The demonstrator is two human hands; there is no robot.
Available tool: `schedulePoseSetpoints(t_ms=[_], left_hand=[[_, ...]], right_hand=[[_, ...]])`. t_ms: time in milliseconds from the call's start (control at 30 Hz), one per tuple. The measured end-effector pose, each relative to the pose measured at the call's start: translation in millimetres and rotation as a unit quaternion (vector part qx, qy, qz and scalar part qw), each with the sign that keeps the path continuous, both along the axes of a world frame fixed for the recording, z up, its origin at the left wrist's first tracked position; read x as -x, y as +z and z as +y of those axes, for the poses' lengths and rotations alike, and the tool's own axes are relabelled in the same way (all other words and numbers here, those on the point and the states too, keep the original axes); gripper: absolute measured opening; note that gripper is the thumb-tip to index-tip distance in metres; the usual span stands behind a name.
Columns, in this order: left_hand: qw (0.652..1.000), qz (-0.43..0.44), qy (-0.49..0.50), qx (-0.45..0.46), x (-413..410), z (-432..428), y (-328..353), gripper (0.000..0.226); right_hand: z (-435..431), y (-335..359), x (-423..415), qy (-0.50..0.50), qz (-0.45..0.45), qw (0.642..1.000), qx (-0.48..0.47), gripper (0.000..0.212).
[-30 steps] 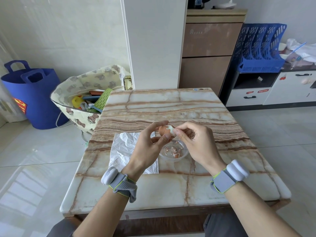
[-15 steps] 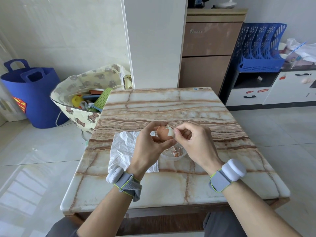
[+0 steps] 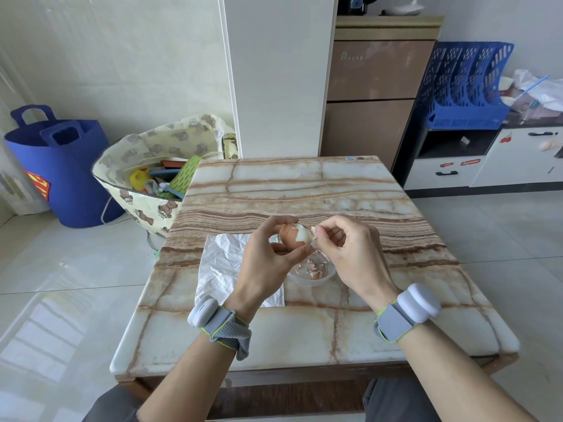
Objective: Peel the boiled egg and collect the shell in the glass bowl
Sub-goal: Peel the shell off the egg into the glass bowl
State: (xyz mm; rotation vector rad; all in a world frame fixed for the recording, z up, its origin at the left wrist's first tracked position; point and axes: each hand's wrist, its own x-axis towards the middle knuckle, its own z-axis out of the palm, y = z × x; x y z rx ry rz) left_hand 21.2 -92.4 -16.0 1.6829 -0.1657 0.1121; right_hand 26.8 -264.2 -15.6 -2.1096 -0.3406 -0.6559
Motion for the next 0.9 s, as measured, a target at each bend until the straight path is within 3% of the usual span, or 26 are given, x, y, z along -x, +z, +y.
schedulePoseSetpoints(t_ms=[900], left_hand=[[1.0, -0.004, -0.014, 0.016, -1.2, 1.1, 1.0, 0.046]], right_hand=[[-8.6, -8.1, -1.1, 0.021, 0.03, 0.999, 0.0, 0.016]])
